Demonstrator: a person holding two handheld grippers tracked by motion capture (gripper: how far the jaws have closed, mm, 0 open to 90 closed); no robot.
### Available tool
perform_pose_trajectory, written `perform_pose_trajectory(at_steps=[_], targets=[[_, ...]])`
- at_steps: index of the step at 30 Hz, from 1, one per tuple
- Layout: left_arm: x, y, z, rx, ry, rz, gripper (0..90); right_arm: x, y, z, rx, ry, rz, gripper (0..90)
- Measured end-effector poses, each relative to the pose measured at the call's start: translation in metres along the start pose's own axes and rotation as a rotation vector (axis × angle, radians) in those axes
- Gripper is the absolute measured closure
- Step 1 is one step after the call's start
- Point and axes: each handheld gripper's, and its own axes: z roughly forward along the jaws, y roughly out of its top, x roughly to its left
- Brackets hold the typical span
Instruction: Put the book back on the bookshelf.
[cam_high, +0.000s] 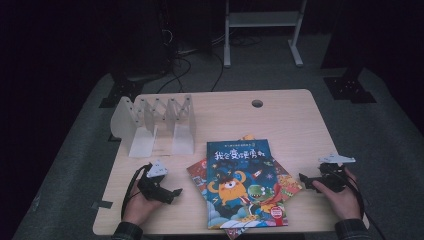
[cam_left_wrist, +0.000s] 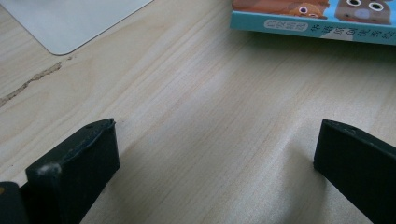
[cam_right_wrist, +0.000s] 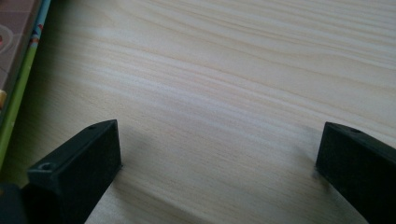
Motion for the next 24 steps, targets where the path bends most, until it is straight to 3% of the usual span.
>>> perform_pose_trajectory(at_steps=[5,9,11,12,20,24], targets=[[0.000,0.000,0.000,0.000,0.000,0.000,0.0,-0.001,0.000,0.000,-0.004,0.002,-0.004,1.1],[0.000,0.000,0.000,0.000,0.000,0.000,0.0,-0.004,-0.001,-0.005,-0.031,0.004,-0.002,16.9],[0.000,0.000,0.000,0.000,-0.001,0.001,0.0,-0.004,-0.001,-0.005,-0.030,0.004,-0.003,17.7],[0.000,0.000,0.000,0.000,-0.001,0.001,0.0,-0.006,0.000,-0.007,-0.025,0.009,-0.004,26.1],[0.000,0.000,0.000,0.000,-0.001,0.001,0.0,-0.005,0.000,-0.013,-0.016,-0.006,-0.009,39.0],[0.000,0.000,0.000,0.001,-0.001,0.001,0.0,-0.006,0.004,-0.017,-0.021,0.027,0.013,45.7]])
